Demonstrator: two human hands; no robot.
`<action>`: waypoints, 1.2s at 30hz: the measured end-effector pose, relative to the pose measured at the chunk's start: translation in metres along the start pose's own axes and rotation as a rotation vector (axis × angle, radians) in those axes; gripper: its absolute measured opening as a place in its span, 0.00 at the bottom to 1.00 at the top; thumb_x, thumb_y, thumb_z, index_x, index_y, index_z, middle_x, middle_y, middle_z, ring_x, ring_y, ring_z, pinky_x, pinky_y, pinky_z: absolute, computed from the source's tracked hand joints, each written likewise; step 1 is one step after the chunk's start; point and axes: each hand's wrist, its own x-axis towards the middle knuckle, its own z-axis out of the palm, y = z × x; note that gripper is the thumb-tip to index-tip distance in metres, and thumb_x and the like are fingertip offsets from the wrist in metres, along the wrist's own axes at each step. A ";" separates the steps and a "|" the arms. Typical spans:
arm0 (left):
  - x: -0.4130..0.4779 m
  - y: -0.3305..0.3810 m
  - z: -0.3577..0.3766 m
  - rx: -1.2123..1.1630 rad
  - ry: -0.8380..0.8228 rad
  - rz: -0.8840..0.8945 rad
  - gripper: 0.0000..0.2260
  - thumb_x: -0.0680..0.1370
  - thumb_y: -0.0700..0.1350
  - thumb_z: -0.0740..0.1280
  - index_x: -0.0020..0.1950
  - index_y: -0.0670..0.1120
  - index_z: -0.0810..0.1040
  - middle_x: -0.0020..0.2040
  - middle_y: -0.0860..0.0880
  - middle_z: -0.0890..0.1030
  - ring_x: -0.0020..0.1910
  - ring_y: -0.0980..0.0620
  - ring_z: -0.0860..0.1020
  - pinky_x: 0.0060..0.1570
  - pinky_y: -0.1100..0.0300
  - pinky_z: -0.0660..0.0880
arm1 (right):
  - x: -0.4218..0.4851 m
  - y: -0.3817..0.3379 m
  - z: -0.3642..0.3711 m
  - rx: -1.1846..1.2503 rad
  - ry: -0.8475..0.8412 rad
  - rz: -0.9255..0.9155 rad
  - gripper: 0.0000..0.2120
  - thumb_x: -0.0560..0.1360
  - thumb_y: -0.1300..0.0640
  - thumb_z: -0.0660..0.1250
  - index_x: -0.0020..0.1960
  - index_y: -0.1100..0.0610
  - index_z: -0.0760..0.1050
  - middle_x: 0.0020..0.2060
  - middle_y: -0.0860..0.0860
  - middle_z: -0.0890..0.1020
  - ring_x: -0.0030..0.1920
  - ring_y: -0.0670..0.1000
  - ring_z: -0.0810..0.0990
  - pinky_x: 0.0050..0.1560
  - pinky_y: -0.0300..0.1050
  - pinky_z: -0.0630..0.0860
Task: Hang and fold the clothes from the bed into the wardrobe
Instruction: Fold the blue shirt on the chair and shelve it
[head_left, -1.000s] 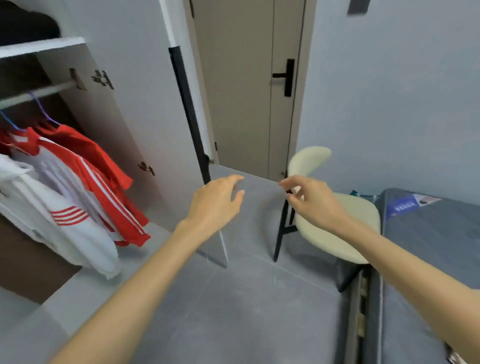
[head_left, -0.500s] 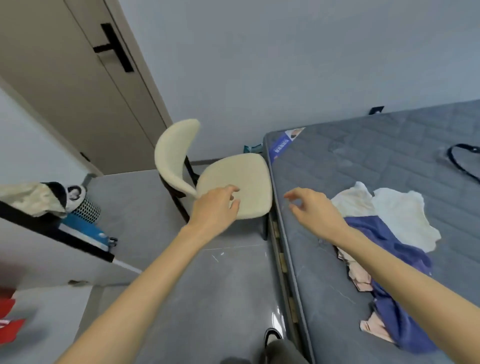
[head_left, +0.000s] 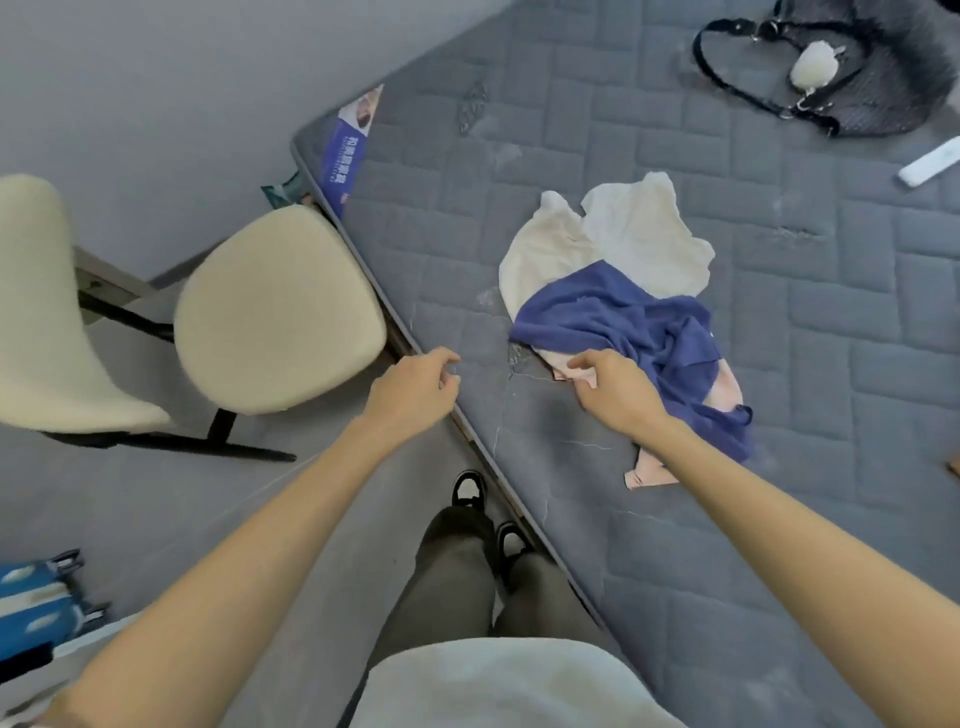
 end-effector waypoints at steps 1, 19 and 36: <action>0.012 0.000 0.006 -0.005 -0.028 0.013 0.16 0.80 0.47 0.60 0.68 0.49 0.72 0.55 0.50 0.80 0.55 0.47 0.77 0.55 0.49 0.74 | 0.009 0.009 0.004 0.005 0.000 0.041 0.16 0.77 0.61 0.61 0.63 0.60 0.75 0.62 0.57 0.78 0.61 0.59 0.75 0.58 0.52 0.72; 0.244 0.037 0.185 0.226 -0.264 0.353 0.28 0.80 0.47 0.62 0.78 0.53 0.54 0.75 0.42 0.58 0.73 0.41 0.58 0.69 0.44 0.60 | 0.105 0.174 0.103 -0.047 0.019 0.517 0.30 0.77 0.62 0.61 0.75 0.52 0.55 0.71 0.62 0.61 0.59 0.65 0.71 0.51 0.56 0.73; 0.204 -0.057 0.073 0.535 0.096 0.430 0.18 0.77 0.39 0.66 0.65 0.53 0.78 0.47 0.41 0.74 0.48 0.41 0.72 0.46 0.48 0.62 | 0.078 0.085 0.081 0.422 0.287 0.203 0.17 0.75 0.60 0.69 0.58 0.52 0.63 0.31 0.47 0.74 0.28 0.44 0.72 0.27 0.36 0.62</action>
